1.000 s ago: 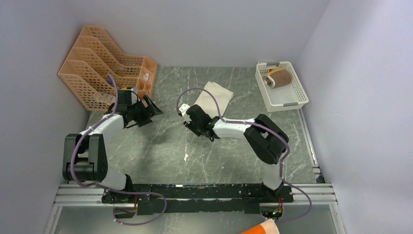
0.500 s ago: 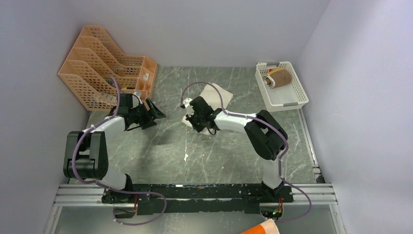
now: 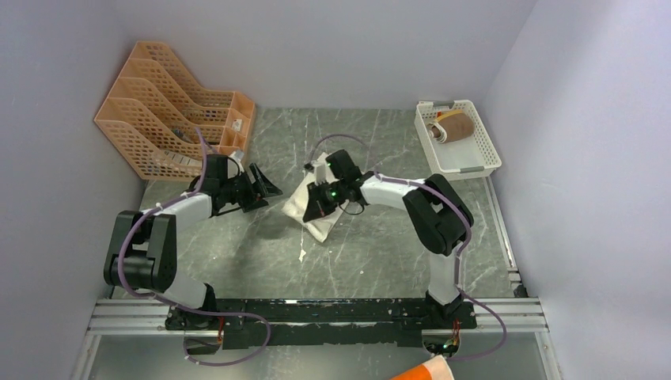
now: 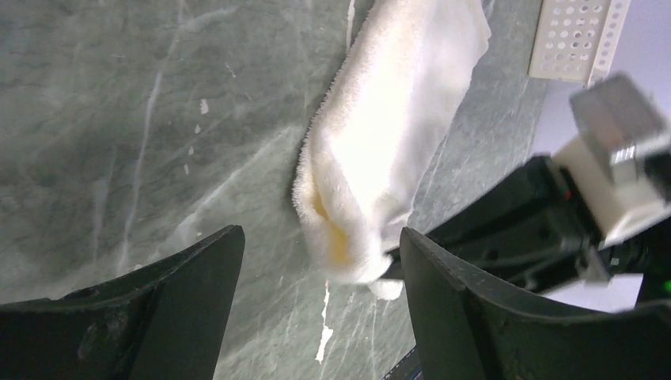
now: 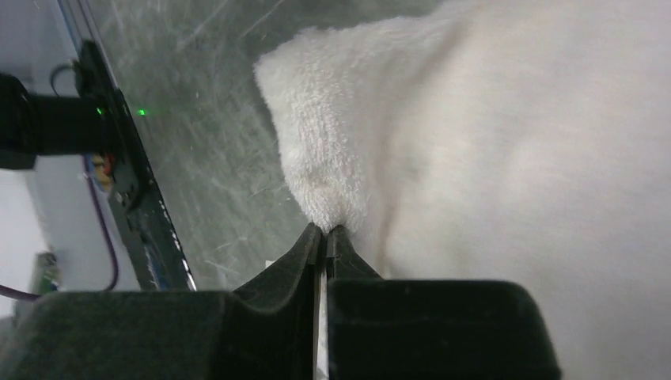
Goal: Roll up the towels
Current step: Roll the towel at the center of the board.
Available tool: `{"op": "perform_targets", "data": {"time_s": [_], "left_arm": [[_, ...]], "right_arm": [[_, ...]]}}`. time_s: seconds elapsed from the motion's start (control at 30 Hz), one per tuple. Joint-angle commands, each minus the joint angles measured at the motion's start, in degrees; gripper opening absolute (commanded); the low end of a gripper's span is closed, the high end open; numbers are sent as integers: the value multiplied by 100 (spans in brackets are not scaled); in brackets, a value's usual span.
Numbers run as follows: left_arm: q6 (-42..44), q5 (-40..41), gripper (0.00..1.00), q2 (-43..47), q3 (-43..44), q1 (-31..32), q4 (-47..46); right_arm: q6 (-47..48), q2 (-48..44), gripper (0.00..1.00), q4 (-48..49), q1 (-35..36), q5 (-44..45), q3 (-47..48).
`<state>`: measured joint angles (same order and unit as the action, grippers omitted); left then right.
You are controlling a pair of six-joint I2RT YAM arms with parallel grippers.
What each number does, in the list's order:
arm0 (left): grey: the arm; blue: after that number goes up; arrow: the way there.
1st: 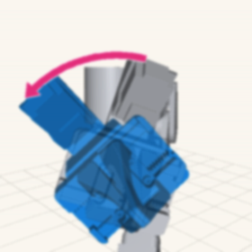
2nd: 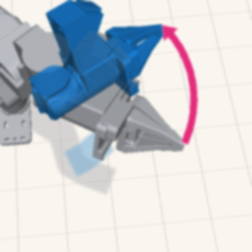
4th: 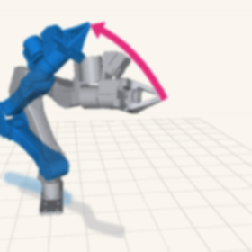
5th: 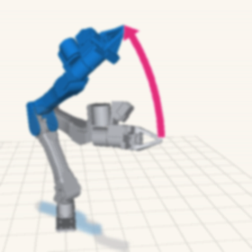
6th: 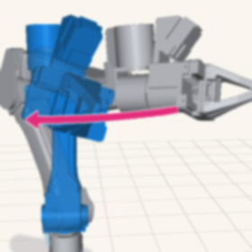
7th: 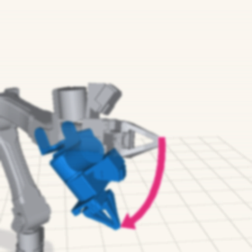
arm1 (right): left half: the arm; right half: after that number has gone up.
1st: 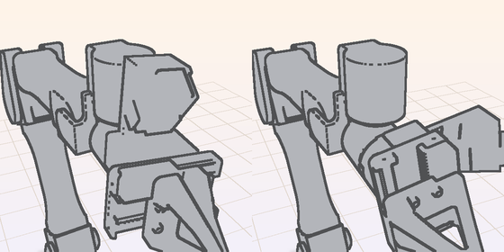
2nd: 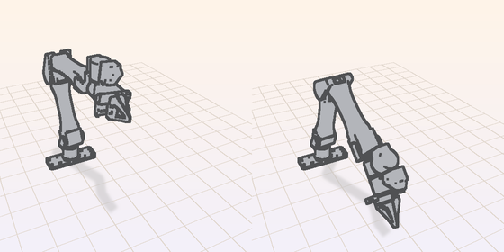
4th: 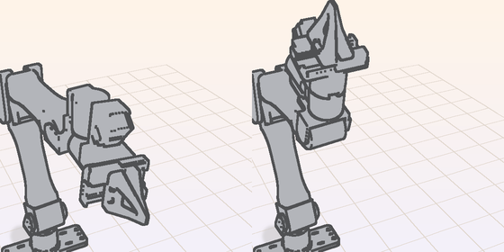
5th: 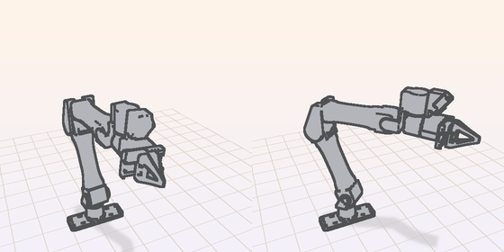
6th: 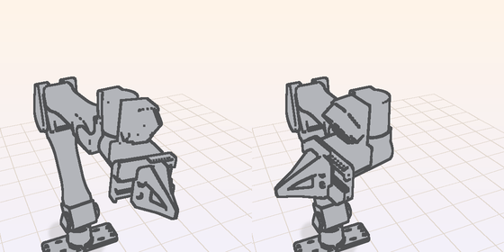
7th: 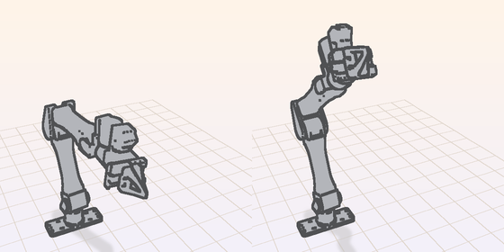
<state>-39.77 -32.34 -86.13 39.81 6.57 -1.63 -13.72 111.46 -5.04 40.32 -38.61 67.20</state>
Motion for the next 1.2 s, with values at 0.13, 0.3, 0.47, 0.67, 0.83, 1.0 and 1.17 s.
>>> {"op": "perform_targets", "data": {"time_s": [0.13, 0.3, 0.47, 0.67, 0.83, 1.0, 1.17], "left_arm": [[-93, -159, 81, -159, -57, 188, -378], [-189, -135, 80, -280, -70, 436, -527], [-309, -65, 79, -444, -79, 774, -722], [-381, 46, 77, -624, -51, 1001, -856], [-365, 273, 77, -711, 124, 1004, -680], [-560, 266, 77, -921, 380, 1004, -527], [-720, 147, 62, -1028, 427, 1010, -594]], "right_arm": [[-560, 392, 0, -186, -636, -477, 227], [-479, 764, 0, -470, -657, -349, 447], [-399, 771, 0, -556, -657, -353, 601], [-174, 719, 0, -694, -625, -450, 795], [254, 682, 0, -1068, -497, -571, 987], [614, 630, 0, -1452, -272, -562, 1118], [766, 653, 0, -1688, -137, -396, 1207]]}}
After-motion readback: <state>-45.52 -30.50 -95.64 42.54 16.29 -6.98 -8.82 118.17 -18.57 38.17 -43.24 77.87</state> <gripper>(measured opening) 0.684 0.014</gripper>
